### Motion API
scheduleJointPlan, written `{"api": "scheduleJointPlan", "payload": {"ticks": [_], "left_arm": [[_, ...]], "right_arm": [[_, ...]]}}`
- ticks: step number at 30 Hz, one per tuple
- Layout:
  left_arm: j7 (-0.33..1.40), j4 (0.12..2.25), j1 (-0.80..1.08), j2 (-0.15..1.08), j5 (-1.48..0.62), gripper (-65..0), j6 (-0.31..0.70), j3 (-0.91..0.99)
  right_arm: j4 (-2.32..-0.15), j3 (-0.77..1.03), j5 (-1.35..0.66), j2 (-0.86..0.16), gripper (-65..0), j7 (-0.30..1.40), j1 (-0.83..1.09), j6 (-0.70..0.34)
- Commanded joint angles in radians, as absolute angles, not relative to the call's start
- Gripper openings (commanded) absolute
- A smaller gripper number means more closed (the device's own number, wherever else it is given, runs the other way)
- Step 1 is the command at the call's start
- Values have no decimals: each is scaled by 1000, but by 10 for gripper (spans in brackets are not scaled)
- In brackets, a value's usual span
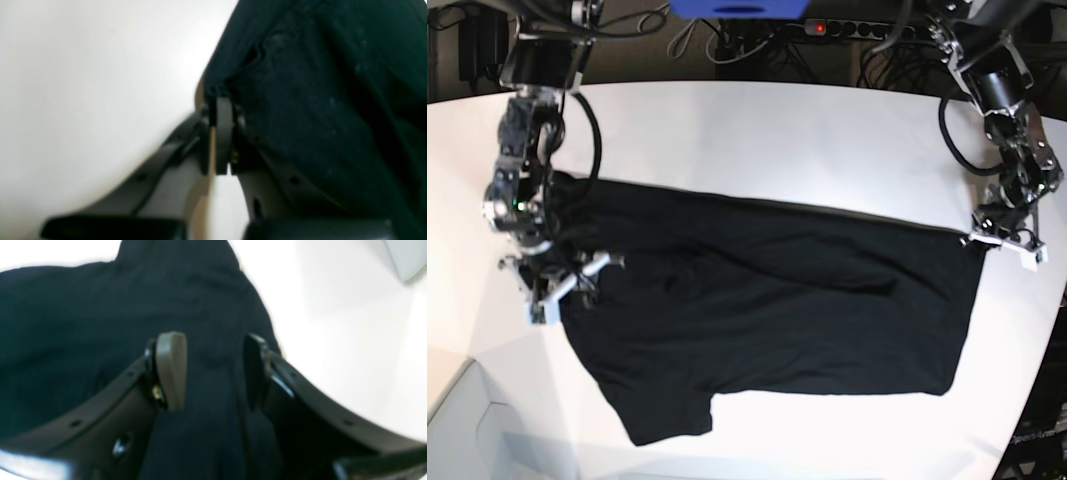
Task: Layout the t-shirt on the table in an organized manner, then fold the t-shirt properly
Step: 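Slide the right gripper along the shirt side and regrasp near the collar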
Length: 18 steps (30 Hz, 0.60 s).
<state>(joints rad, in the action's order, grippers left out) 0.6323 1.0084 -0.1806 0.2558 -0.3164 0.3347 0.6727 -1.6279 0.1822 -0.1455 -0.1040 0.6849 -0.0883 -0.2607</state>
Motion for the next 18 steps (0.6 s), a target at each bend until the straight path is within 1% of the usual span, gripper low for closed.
{"api": "scheduleJointPlan", "payload": {"ticks": [1,4,9,18], "left_arm": [[644,1018,-193,271,-306,-649,332,674],[644,1018,-193,271,-306,-649,332,674],[644,1018,-193,271,-306,-649,332,674],[644,1018,-193,271,-306,-649,334,674]], "right_arm": [[-1661,183,-148,-119,-362,667,-62,-259],[-1685,186,-148,-117,-362,656,48,-259],[-1679,211,-148,-119,-360,656,120,-259],[-1592,236,-148,-120,-360,656,124,-259]]}}
